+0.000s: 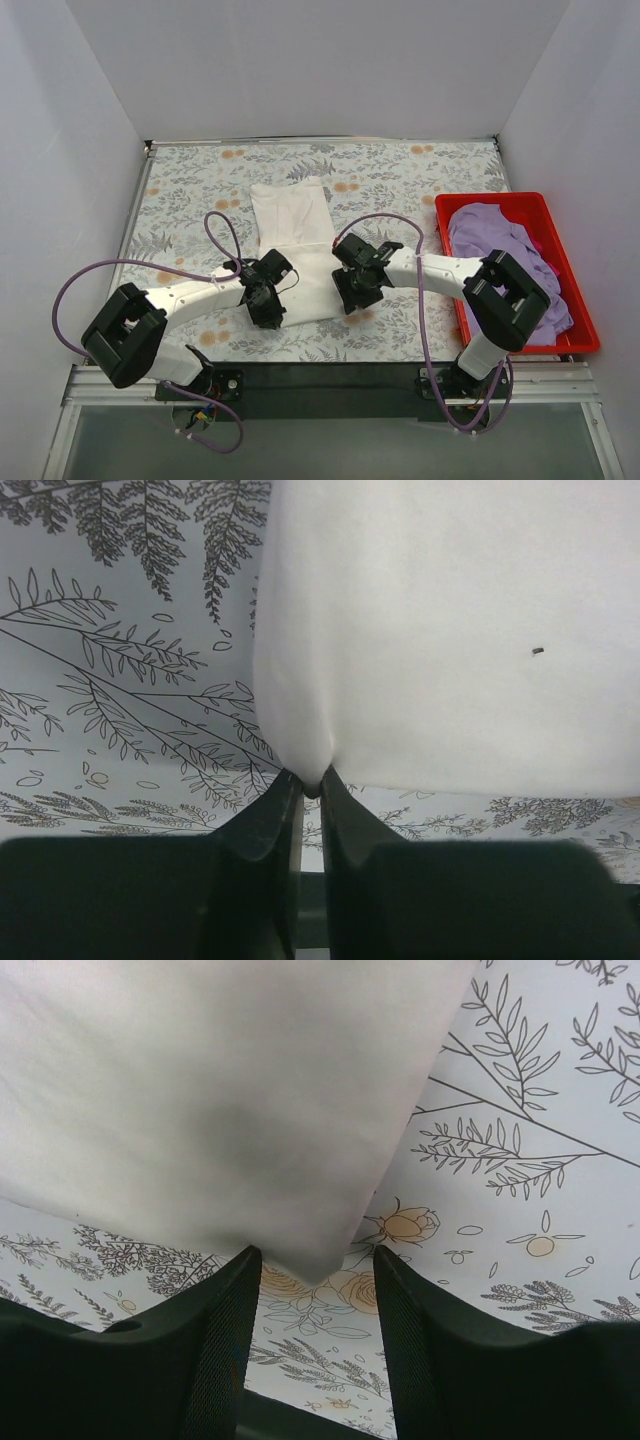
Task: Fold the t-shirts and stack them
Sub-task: Fold the tshirt
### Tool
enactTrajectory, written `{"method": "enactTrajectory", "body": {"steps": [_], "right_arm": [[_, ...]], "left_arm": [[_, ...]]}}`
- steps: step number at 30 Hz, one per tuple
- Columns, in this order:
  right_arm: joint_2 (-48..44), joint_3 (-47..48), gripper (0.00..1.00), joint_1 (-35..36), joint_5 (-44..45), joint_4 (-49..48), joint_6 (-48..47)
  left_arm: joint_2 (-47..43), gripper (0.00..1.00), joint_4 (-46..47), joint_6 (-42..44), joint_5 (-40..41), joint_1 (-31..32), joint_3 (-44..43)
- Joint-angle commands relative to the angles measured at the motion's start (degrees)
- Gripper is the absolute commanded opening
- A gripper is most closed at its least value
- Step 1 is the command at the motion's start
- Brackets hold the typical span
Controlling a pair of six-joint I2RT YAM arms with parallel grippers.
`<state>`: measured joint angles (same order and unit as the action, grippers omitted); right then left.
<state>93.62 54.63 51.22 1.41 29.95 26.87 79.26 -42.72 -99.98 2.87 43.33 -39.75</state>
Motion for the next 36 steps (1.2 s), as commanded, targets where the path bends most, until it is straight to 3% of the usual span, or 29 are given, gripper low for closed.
{"method": "enactTrajectory", "body": {"steps": [1,3,6,7,11,17,25,29,33,36], "right_arm": [[3.6,-1.5,0.47,1.1,0.5,0.9,0.9],[4.5,-1.8,0.42,1.3,-0.3,0.9,0.3],[4.7,-2.2,0.28,1.6,-1.1,1.2,-0.5],[4.8,-2.2,0.19,1.7,-1.0,1.3,-0.7],[4.8,-1.5,0.02,1.7,-1.0,2.9,-1.8],[2.4,0.2,0.01,1.7,-5.7,9.3,-5.8],[-6.3,-0.9,0.01,2.2,-14.9,27.7,-11.3],[-8.7,3.4,0.01,2.2,-15.0,37.4,-14.5],[-6.6,12.3,0.01,2.0,-8.8,43.6,-16.5],[-3.9,21.0,0.01,-0.4,-6.3,44.8,-18.1]], "left_arm": [[2.0,0.06,2.5,-0.1,1.9,0.6,3.2],[1.7,0.04,2.3,0.0,1.8,0.6,3.2],[1.4,0.03,2.2,0.4,1.9,0.6,2.9],[1.5,0.02,2.0,0.5,2.0,0.6,2.8],[1.3,0.00,1.2,1.4,1.3,0.6,2.0],[-1.9,0.00,-5.9,4.4,-2.8,1.1,-0.3],[-13.1,0.00,-17.6,4.3,-20.7,7.7,-1.8],[-14.9,0.00,-22.3,4.0,-24.8,11.9,-7.4],[-14.3,0.00,-25.4,5.1,-20.2,11.7,-15.8],[-10.8,0.00,-25.9,7.7,-11.1,6.4,-22.0]]}}
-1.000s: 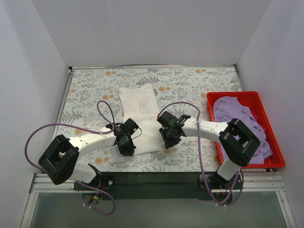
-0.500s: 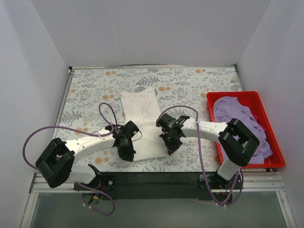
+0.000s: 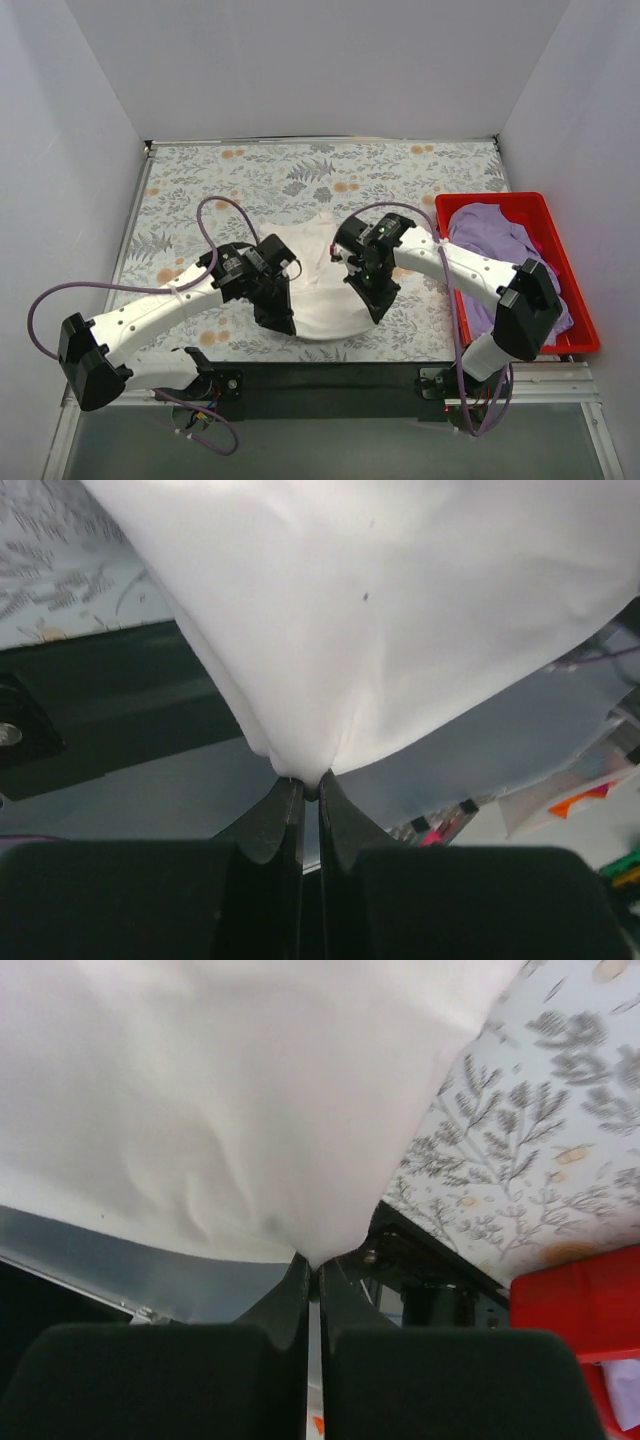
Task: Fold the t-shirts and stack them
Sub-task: Fold the tshirt
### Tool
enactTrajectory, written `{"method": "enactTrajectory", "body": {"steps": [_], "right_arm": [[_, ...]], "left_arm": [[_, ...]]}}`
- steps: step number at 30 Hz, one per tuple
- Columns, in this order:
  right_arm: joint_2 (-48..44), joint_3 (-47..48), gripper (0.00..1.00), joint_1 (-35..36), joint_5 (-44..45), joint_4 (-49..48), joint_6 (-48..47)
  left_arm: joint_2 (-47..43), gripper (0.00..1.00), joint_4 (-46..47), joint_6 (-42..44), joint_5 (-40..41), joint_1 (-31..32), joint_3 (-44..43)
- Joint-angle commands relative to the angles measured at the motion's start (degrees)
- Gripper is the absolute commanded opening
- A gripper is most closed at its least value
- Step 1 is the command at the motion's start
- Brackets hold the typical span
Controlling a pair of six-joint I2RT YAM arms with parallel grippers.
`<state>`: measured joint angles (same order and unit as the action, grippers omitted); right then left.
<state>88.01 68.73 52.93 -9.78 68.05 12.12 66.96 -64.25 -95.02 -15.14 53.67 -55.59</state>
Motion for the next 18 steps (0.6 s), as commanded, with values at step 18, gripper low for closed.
{"method": "enactTrajectory", "body": {"steps": [18], "right_arm": [[22.0,45.1,0.01,-7.8,17.6,-2.8,-8.3]], "left_arm": [[4.8,0.00,15.8,8.7,23.3,-24.7,-9.5]]}}
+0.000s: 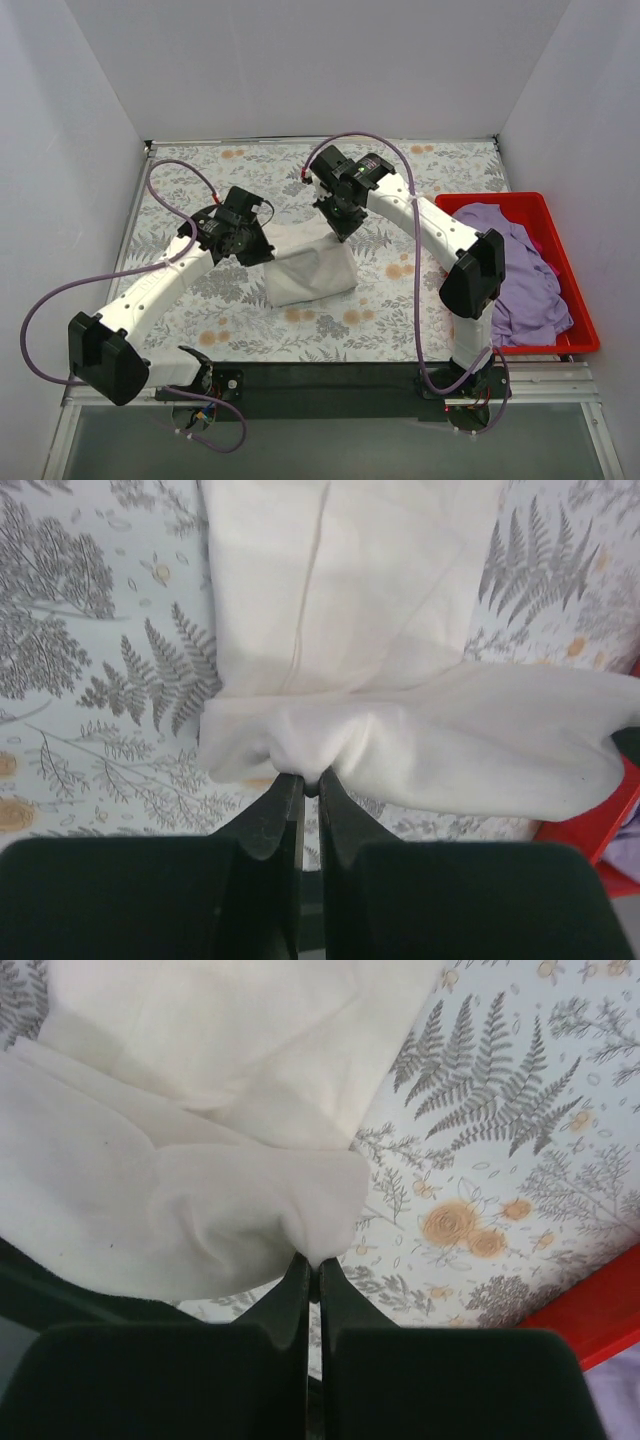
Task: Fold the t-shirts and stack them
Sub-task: Fold the tshirt
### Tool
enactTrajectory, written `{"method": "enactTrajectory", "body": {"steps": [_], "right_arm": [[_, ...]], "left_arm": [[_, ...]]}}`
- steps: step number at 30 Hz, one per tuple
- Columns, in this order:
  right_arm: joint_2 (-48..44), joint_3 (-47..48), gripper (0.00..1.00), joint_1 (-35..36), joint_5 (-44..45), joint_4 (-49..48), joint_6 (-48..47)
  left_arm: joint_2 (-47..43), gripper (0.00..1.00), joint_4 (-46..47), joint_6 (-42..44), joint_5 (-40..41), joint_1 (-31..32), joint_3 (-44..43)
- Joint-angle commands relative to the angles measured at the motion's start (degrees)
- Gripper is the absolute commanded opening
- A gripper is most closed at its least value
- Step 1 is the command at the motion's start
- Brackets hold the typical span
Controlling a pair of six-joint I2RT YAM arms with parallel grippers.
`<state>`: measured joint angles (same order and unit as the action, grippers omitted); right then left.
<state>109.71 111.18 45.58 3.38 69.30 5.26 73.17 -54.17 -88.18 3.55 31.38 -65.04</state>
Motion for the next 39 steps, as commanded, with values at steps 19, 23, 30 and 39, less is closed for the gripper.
{"method": "enactTrajectory", "body": {"steps": [19,23,30,39], "right_arm": [[6.4,-3.2,0.01,-6.3,5.2,-24.7,-0.5],[8.8,-3.4,0.01,-7.3,5.0,-25.9,0.2],[11.1,-4.2,0.04,-9.5,4.0,-28.9,2.1],[5.6,-7.9,0.39,-10.0,0.5,-34.5,2.0]], "left_arm": [[9.7,0.00,31.2,13.7,2.8,-10.7,2.5],[13.8,0.00,33.3,14.5,2.7,-11.9,2.0],[18.8,0.00,38.6,16.0,2.1,-12.4,3.1],[16.5,0.62,40.9,20.0,3.1,-12.4,3.5]]}}
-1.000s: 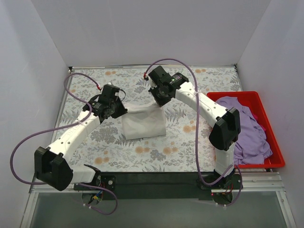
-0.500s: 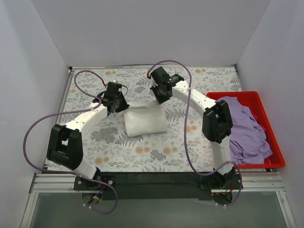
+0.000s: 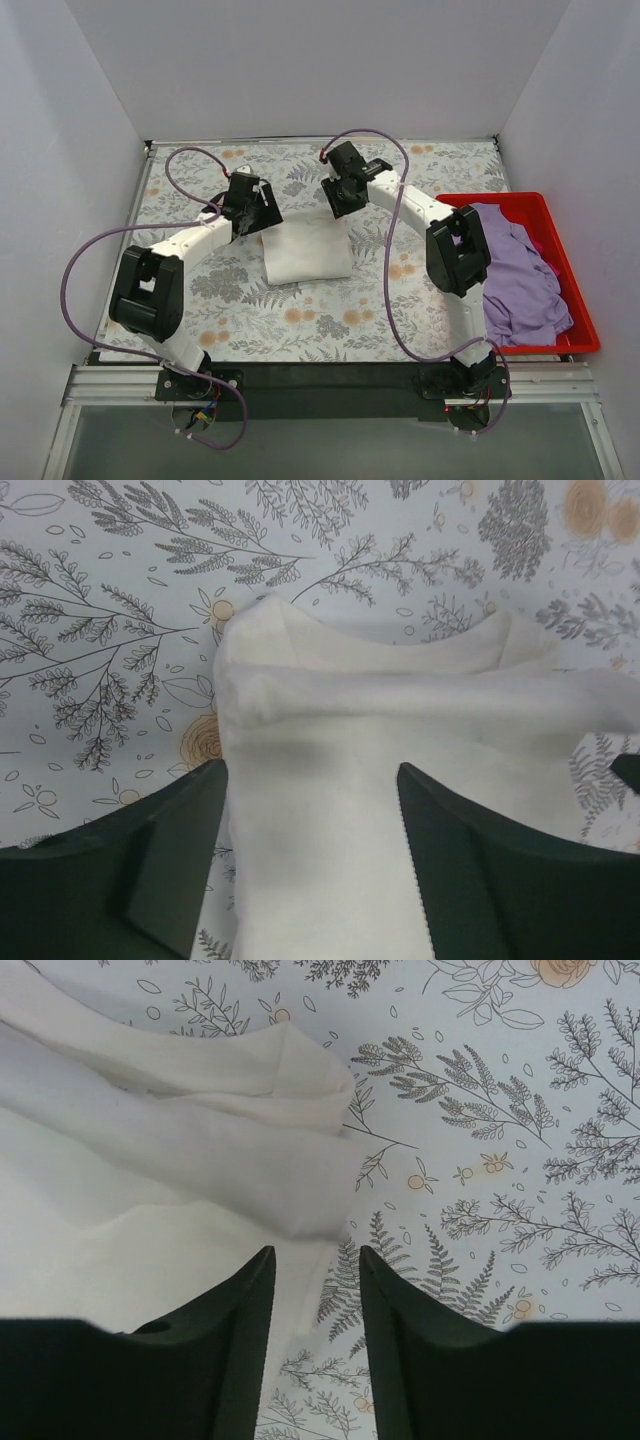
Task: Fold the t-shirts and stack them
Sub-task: Fold the tshirt
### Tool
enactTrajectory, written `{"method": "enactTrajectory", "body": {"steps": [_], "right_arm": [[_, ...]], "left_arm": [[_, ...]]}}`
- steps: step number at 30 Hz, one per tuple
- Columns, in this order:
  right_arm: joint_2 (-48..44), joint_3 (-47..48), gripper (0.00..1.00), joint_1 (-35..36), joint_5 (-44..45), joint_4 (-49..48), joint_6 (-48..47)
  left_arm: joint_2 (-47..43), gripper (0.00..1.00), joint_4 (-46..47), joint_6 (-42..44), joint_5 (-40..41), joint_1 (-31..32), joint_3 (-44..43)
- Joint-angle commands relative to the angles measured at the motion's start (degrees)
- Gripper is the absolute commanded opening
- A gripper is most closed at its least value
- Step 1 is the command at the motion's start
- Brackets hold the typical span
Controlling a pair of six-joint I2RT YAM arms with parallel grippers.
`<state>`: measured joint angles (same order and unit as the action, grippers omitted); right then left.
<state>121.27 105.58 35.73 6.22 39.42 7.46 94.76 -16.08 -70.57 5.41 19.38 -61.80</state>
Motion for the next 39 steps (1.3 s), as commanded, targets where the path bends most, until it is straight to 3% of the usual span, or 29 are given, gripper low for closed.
{"method": "enactTrajectory", "body": {"steps": [1,5,9,10,13,17,23,27,33,37,39], "right_arm": [[-7.4,-4.0,0.42,0.0,-2.8,-6.6,-0.6],[-11.9,-11.8,0.46,-0.4,-8.0,-13.3,-3.8],[-10.8,-14.4,0.46,-0.7,-18.9,-16.6,-6.6],[-10.2,-14.2,0.46,-0.7,-20.1,-17.3,-6.8],[-7.5,-13.3,0.45,-1.6,-25.7,-19.7,-6.6],[-3.2,-10.9,0.44,-4.5,-31.2,-22.9,-4.9],[5.5,-6.4,0.44,-9.9,-36.4,-28.0,1.3],[8.5,-8.2,0.44,-12.9,-39.2,-31.9,5.7],[4.5,-9.5,0.44,-14.1,-45.1,-33.7,8.1],[1.3,-12.1,0.44,-14.0,-50.5,-40.5,13.9],[-0.5,-14.1,0.44,-13.9,-53.9,-43.4,16.4]], "left_arm": [[-6.2,0.67,3.0,2.7,1.0,-0.4,0.9],[-11.6,0.72,5.1,4.6,-3.9,-0.1,5.5],[-10.8,0.58,8.0,6.6,-8.7,0.0,8.1],[-10.1,0.51,8.3,7.0,-9.0,0.0,7.5],[-5.4,0.40,9.4,7.5,-8.5,-0.3,4.3],[2.1,0.34,9.8,7.3,-10.2,-2.0,-1.4],[15.1,0.35,11.2,6.3,-15.3,-4.2,-8.8],[20.0,0.36,10.3,5.6,-17.6,-4.7,-11.8],[12.9,0.41,9.4,5.2,-16.4,-4.9,-11.1],[7.0,0.51,9.3,3.2,-15.7,-4.9,-8.7],[4.7,0.52,9.3,2.0,-15.4,-4.9,-6.7]]}}
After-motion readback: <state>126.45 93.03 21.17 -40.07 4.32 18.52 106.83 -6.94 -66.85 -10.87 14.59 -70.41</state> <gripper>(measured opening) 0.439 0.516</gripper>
